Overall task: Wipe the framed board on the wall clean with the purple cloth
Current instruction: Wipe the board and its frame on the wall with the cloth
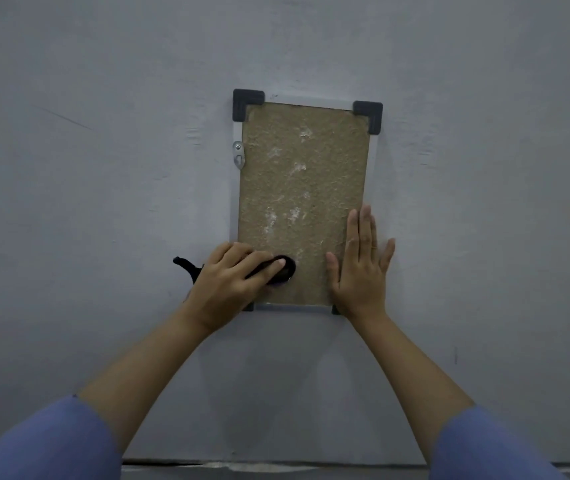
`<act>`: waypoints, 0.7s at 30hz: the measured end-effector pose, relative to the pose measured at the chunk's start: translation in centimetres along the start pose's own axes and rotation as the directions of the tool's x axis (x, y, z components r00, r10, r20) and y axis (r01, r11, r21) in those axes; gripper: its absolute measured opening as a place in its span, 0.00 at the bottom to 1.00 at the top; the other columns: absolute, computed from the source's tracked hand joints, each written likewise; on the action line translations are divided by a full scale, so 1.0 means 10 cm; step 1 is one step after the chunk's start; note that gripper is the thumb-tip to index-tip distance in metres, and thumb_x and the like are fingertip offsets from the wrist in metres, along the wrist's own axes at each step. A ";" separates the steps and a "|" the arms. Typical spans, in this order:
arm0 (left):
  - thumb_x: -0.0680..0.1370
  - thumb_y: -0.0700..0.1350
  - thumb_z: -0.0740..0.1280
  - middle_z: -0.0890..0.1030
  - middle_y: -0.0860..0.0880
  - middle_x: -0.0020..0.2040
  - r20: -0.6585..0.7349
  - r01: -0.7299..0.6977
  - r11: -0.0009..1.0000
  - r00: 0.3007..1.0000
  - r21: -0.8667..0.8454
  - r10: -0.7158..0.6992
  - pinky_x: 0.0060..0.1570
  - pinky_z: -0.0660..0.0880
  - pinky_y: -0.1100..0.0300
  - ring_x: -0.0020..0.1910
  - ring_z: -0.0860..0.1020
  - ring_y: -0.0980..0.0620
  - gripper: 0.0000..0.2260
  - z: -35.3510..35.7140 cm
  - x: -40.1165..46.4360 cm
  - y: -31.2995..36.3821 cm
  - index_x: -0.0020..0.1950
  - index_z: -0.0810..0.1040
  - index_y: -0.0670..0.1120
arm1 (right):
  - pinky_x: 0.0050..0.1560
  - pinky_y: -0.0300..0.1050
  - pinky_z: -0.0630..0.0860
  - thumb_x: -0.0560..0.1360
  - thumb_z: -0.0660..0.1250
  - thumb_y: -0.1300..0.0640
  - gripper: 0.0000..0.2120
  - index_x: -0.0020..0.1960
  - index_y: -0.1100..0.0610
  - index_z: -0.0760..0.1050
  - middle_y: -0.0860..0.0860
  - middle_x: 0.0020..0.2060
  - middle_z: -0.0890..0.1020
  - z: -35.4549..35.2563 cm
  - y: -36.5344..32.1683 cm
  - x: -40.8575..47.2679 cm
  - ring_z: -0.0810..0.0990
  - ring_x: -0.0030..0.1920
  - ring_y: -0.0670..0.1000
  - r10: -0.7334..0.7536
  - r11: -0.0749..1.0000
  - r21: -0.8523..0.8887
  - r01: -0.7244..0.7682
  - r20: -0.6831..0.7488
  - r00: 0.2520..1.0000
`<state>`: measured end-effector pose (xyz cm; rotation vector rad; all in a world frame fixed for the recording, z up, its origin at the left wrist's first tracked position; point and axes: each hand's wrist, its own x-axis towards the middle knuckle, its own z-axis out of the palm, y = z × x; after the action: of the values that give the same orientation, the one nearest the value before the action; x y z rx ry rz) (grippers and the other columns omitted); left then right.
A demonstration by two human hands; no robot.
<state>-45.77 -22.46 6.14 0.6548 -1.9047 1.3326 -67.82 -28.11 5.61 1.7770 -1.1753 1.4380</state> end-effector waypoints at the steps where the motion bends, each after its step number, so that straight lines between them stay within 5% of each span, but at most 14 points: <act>1: 0.77 0.38 0.65 0.81 0.44 0.50 0.006 0.008 1.000 1.000 -0.024 -0.008 0.42 0.73 0.53 0.45 0.75 0.45 0.10 0.01 0.02 0.01 0.58 0.79 0.41 | 0.70 0.63 0.44 0.78 0.51 0.47 0.31 0.76 0.59 0.49 0.57 0.76 0.53 0.00 0.00 0.00 0.50 0.75 0.53 0.002 1.000 -0.002 -0.002 -0.002 1.000; 11: 0.79 0.34 0.60 0.78 0.43 0.48 0.041 -0.098 0.991 0.994 -0.086 0.102 0.39 0.75 0.52 0.39 0.73 0.46 0.09 -0.03 -0.16 0.14 0.55 0.78 0.38 | 0.70 0.64 0.44 0.78 0.52 0.47 0.31 0.75 0.59 0.50 0.56 0.75 0.53 0.02 0.02 0.00 0.52 0.75 0.52 -0.012 1.000 -0.015 0.012 -0.018 1.000; 17: 0.76 0.35 0.66 0.81 0.43 0.45 -0.075 0.198 0.979 0.977 -0.039 -0.201 0.34 0.76 0.52 0.40 0.74 0.45 0.09 -0.07 0.14 0.06 0.55 0.81 0.40 | 0.70 0.64 0.44 0.78 0.52 0.47 0.31 0.75 0.60 0.49 0.57 0.75 0.54 0.02 0.00 -0.01 0.52 0.75 0.53 -0.012 1.000 -0.016 0.011 -0.024 1.000; 21: 0.76 0.35 0.67 0.81 0.43 0.46 -0.048 0.138 0.986 0.989 -0.089 -0.143 0.37 0.75 0.52 0.38 0.76 0.45 0.08 0.06 0.24 0.22 0.54 0.81 0.39 | 0.71 0.61 0.42 0.78 0.51 0.47 0.31 0.75 0.60 0.49 0.57 0.75 0.54 0.02 0.00 -0.01 0.52 0.75 0.53 -0.007 0.999 -0.045 0.006 -0.026 1.000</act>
<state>-49.02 -22.35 6.61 0.6892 -1.8262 1.1623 -67.73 -28.30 5.50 1.7249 -1.1784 1.4168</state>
